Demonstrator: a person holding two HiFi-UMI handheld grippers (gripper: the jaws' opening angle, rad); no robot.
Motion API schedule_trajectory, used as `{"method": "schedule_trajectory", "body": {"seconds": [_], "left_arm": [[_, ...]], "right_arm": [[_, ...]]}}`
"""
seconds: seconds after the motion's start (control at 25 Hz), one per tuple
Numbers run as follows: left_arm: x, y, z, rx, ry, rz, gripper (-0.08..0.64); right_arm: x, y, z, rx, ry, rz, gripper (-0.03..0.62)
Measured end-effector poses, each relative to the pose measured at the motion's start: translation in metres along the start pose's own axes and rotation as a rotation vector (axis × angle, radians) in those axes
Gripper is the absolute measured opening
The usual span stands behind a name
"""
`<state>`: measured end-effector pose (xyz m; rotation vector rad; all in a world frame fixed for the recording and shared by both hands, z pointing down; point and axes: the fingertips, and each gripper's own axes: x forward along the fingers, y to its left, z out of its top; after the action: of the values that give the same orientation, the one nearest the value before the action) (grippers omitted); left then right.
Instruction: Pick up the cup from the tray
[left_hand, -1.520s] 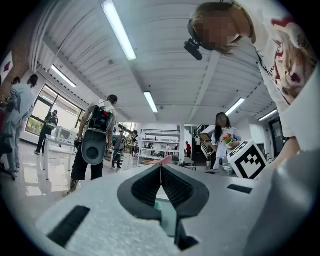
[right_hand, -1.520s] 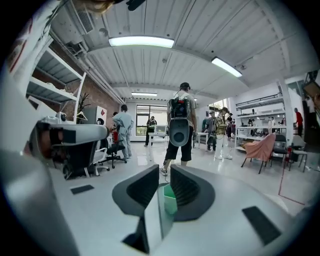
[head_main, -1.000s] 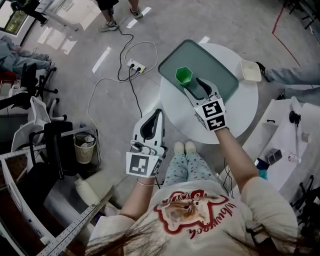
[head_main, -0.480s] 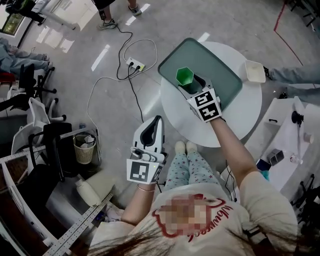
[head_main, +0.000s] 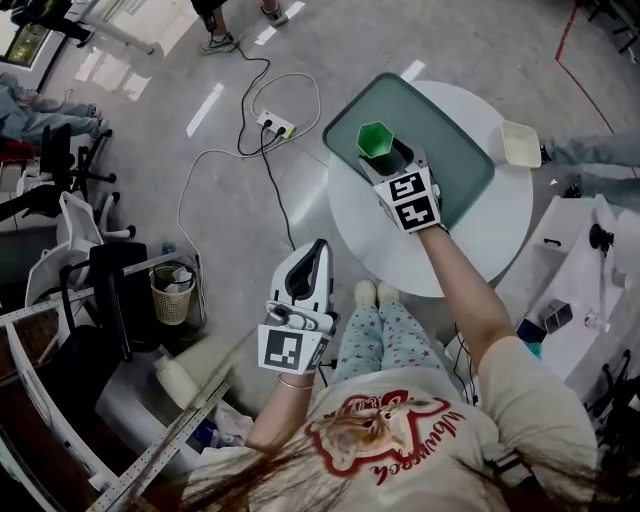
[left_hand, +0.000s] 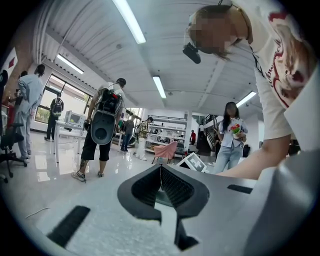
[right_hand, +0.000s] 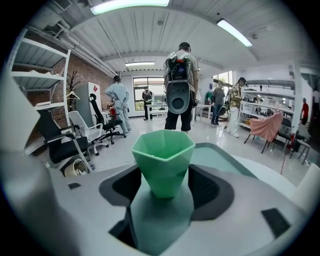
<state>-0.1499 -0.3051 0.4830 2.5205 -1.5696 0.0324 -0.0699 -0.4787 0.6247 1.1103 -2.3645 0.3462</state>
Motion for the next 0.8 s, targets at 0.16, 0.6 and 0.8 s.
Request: {"method": "schedule_trajectory", "body": {"seconds": [0.16,0.6,0.8], "left_arm": [[0.000,0.000,0.001,-0.027,0.004,-0.001,0.015],[0.001,0.003,0.005,-0.006,-0.004,-0.013,0.015],[0.003,-0.006,0.011,0.006,-0.016,-0.035,0.014]], "right_arm": [[0.002,-0.005,0.003,0.014,-0.022,-0.029,0.272],[-0.031,-0.013,0.009,0.055,-0.094,-0.113,0.272],[-0.057,-0.019,0.023,0.080,-0.171,-0.156,0.272]]}}
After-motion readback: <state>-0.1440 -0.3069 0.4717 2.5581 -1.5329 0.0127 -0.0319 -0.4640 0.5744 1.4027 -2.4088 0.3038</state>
